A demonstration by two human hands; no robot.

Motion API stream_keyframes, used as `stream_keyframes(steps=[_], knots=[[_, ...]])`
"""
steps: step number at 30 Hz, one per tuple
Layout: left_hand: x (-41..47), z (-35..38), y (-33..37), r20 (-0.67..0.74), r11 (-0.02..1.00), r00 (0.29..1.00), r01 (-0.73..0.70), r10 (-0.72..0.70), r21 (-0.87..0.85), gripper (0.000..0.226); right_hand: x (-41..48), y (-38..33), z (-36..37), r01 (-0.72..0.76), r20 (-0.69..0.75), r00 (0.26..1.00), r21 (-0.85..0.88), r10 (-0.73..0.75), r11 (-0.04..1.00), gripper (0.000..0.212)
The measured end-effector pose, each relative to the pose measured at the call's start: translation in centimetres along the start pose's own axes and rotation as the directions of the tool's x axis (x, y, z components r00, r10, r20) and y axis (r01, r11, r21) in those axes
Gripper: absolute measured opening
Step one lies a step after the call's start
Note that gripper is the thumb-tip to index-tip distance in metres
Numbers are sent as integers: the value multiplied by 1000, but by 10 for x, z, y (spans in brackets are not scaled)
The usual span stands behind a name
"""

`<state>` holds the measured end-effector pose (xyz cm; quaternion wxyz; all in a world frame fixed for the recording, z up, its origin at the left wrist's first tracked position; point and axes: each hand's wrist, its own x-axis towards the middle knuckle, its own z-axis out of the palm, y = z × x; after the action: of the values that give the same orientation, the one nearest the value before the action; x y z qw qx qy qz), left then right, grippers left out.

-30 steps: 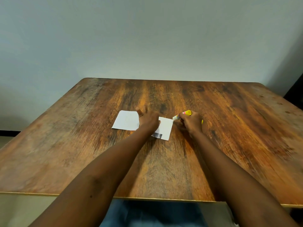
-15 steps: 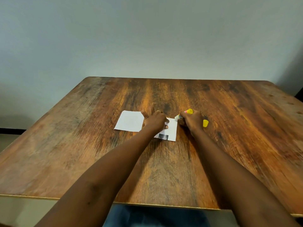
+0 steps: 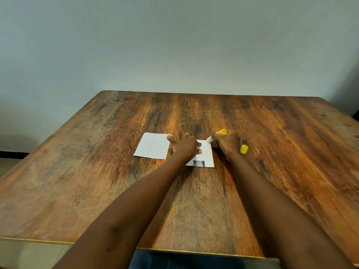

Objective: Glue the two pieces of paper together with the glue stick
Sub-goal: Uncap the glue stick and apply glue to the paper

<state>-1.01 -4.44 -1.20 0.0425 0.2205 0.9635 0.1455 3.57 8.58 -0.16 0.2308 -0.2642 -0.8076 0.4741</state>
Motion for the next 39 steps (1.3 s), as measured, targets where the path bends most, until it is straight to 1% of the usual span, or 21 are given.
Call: stream_keyframes(steps=[4, 10, 18, 25, 29, 33, 36, 39], knots=[[0, 0, 0, -1, 1000, 1000, 3, -3, 1, 35, 1, 0, 1, 2, 0, 1000, -28, -2, 1000, 29], [-2, -2, 1, 3, 1000, 1000, 20, -20, -13, 35, -2, 0, -1, 4, 15, 1000, -49, -3, 999, 18], [-7, -2, 2, -13, 1000, 1000, 26, -26, 0, 35, -17, 5, -7, 16, 16, 1000, -67, -15, 998, 24], [-8, -2, 2, -34, 999, 999, 22, -23, -27, 32, -39, 8, -13, 11, 18, 1000, -29, -10, 1000, 19], [-10, -3, 2, -34, 1000, 999, 11, -12, -15, 33, -51, 10, -18, -1, 25, 1000, -42, 2, 999, 23], [-10, -4, 3, -49, 1000, 999, 6, -6, -1, 34, -58, 11, -20, -12, 32, 999, -1, 12, 1000, 23], [-11, -5, 4, -42, 1000, 999, -5, 5, 2, 35, -62, 14, -22, -19, 40, 999, 96, 15, 995, 32], [-12, -6, 4, -42, 1000, 999, -12, 12, 4, 35, -65, 16, -23, -8, 39, 999, 105, 4, 994, 33]])
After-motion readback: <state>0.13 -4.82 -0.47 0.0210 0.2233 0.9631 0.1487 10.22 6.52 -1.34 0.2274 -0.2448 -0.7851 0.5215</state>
